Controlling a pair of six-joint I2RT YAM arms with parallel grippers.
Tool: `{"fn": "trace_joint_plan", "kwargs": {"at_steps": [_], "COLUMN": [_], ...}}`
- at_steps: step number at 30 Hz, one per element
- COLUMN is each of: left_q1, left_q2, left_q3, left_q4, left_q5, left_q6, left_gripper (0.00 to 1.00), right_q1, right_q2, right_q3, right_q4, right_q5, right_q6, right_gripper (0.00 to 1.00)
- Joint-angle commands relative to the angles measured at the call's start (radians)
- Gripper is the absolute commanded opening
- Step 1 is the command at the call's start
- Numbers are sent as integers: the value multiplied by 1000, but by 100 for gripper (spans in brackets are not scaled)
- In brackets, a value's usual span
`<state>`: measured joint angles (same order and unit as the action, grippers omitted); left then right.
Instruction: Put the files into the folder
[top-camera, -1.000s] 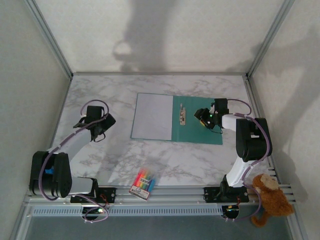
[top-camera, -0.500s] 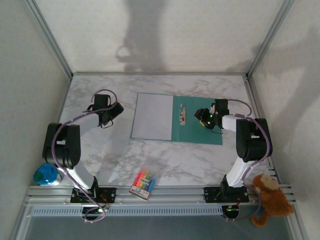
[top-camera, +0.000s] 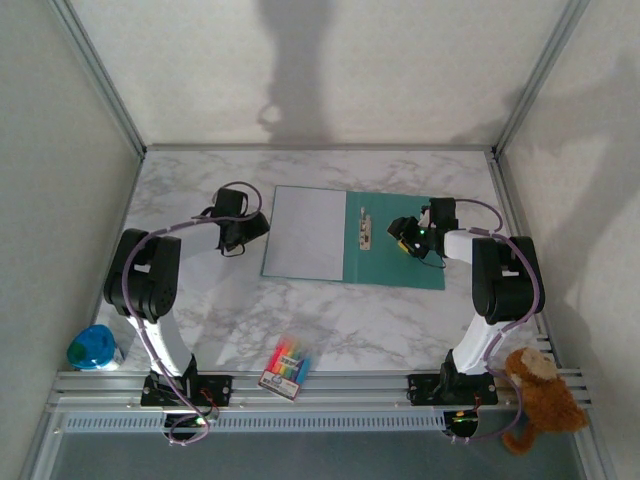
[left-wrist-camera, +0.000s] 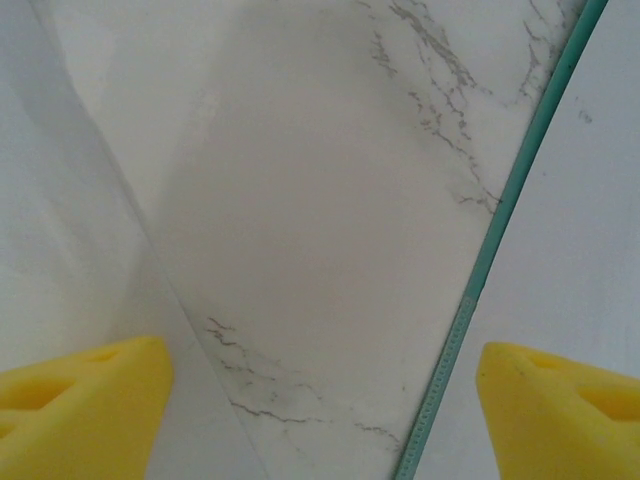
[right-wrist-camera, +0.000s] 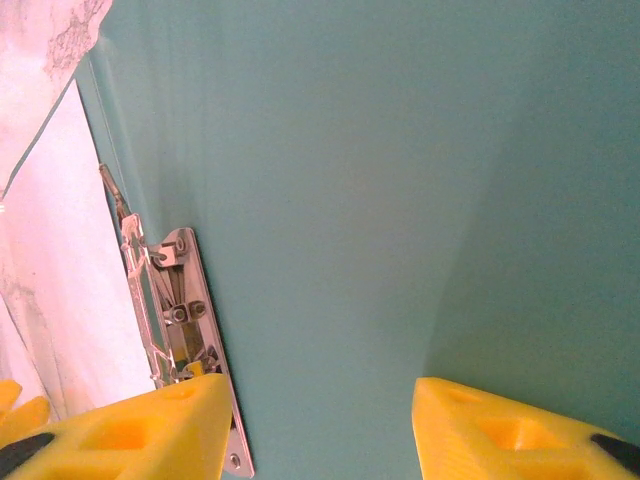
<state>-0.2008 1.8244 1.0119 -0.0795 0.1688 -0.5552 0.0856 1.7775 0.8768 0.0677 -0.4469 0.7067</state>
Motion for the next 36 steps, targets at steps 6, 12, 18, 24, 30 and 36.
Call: {"fn": "trace_joint_plan", "kwargs": {"at_steps": [6,12,18,24,30,36], "left_q1": [-79,-81,-45,65,131,238], "left_q2": [-90,-202,-377,-595,-752,-914], "left_q3": [-96,-84,-98,-242,-345,-514], "left_q4": [-155,-186,-157,-73,-117,-55], "left_q5": [49,23,-95,-189,-379,-379], "left_q6": [129,140,53,-62,-136,-190], "left_gripper": [80,82,86,87,91,99], "right_q1": [8,41,134,336,509,608], "right_q2": [13,-17,-50,0,178,396], "right_q3": [0,14,138,282,482,762], "right_q4": [9,4,-87,-88,-76,-198], "right_q5": [-9,-22,-70,-98,-127,-132], "right_q6": [3,-4,-8,8,33,25], "right_gripper": [51,50,50,52,50,48]}}
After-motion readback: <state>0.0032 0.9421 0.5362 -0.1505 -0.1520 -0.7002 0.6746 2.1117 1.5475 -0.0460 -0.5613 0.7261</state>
